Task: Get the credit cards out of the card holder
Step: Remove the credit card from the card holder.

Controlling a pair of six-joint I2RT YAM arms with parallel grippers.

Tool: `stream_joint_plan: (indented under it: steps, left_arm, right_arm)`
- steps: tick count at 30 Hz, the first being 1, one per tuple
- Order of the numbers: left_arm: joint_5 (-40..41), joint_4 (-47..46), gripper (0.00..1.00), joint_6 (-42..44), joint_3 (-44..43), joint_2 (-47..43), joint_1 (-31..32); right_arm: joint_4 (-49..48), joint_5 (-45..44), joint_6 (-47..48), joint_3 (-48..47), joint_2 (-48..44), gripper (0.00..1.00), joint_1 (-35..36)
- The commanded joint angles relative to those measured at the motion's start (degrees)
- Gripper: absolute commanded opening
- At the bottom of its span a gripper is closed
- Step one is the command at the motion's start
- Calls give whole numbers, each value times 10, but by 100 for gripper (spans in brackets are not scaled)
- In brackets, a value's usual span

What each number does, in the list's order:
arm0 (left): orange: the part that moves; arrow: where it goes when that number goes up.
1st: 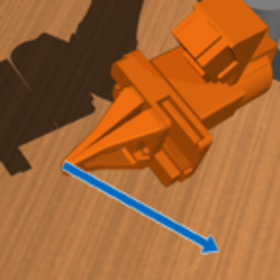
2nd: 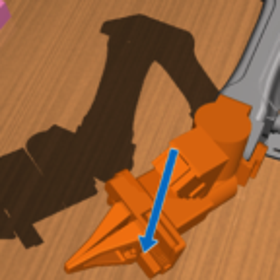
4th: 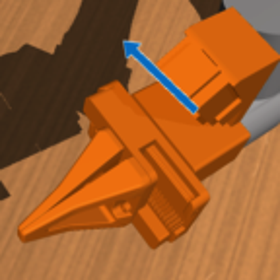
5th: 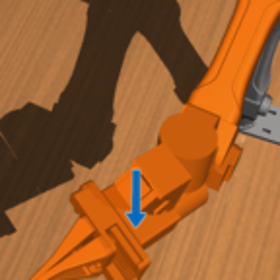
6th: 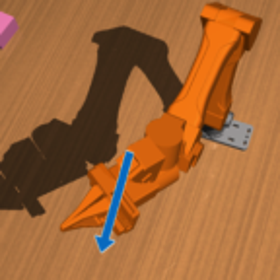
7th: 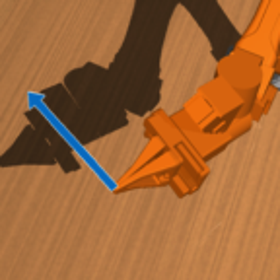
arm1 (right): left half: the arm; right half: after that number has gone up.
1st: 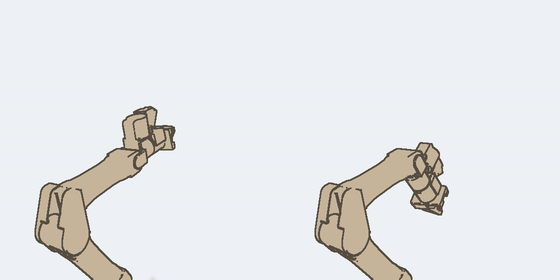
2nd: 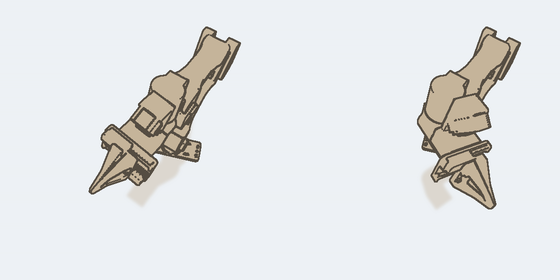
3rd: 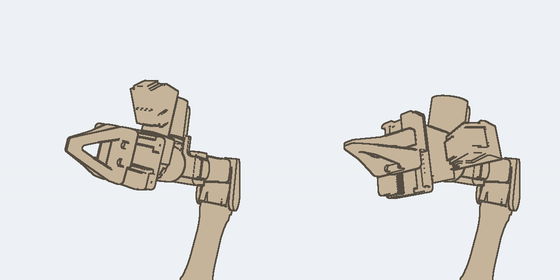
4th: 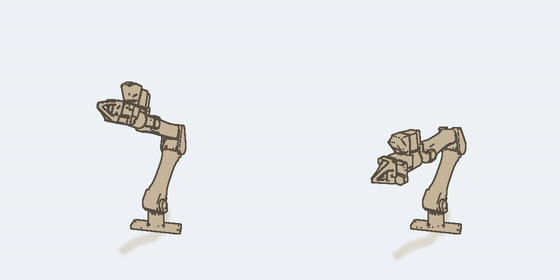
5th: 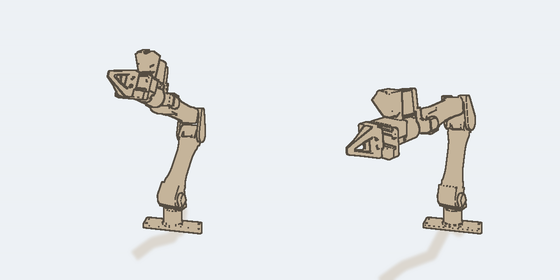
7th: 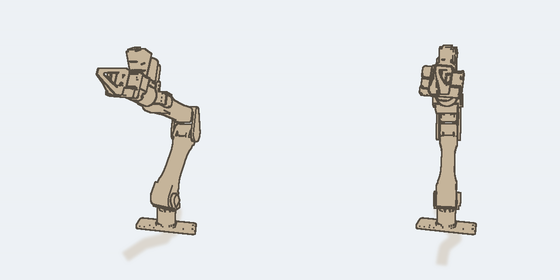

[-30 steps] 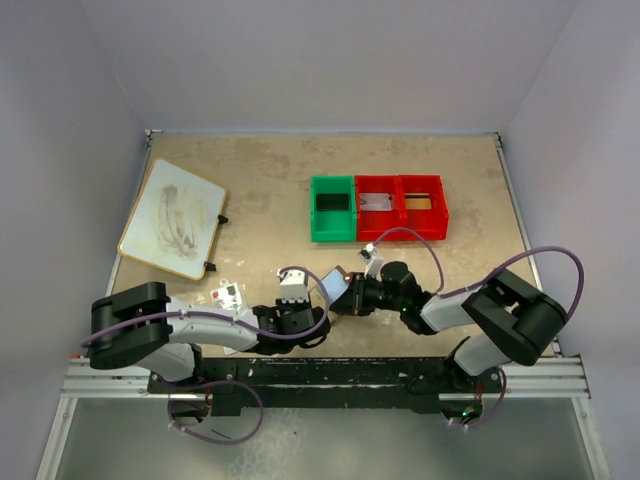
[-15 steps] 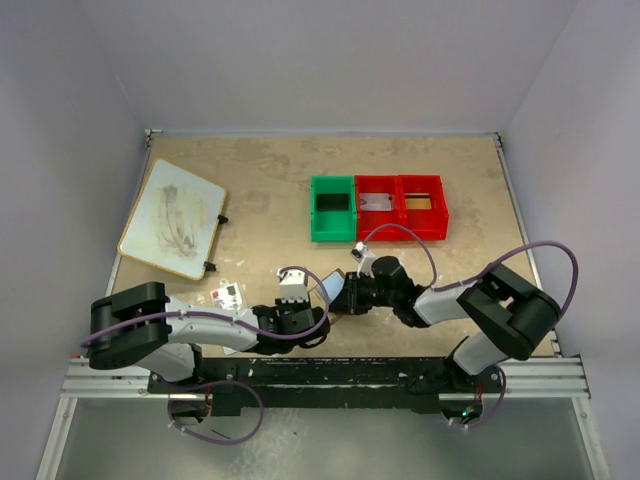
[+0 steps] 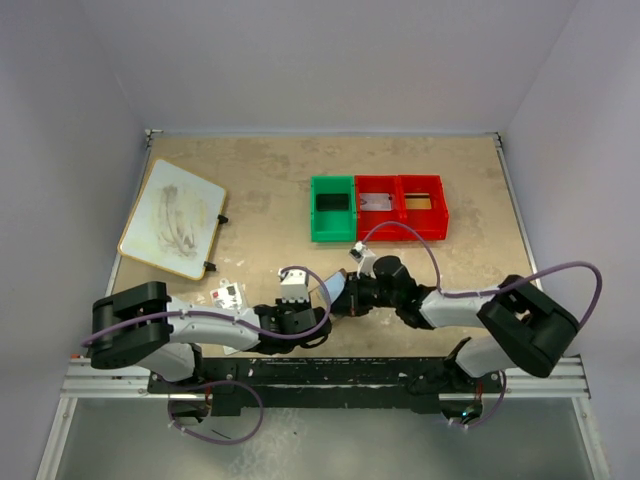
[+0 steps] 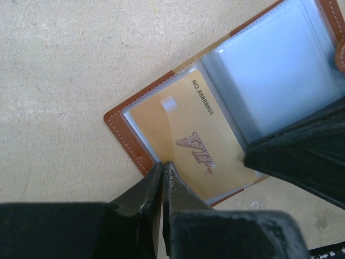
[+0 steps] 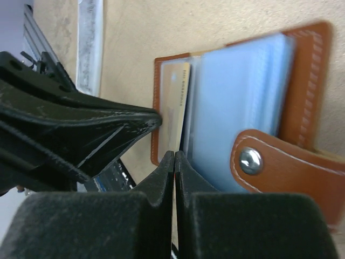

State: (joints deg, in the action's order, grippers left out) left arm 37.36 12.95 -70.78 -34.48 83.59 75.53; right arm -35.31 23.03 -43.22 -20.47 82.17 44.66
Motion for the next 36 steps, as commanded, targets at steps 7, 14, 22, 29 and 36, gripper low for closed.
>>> stream_joint_plan:
  steps: [7, 14, 22, 29, 36]
  left_arm:
    - [-63, 58, 0, 16, 20, 38, 1]
    - [-65, 46, 0, 24, 23, 39, 1]
    - [-66, 49, 0, 29, 22, 41, 1]
    - [-64, 51, 0, 27, 27, 35, 1]
    - [-64, 48, 0, 28, 25, 40, 1]
  right_arm:
    - [-1, -9, -39, 32, -53, 0, 8]
    - [1, 11, -34, 28, -67, 0, 2]
    - [6, -5, -34, 4, -34, 21, 2]
    - [23, -24, -26, -24, -23, 29, -14]
    - [-13, 11, -11, -37, 21, 29, -20]
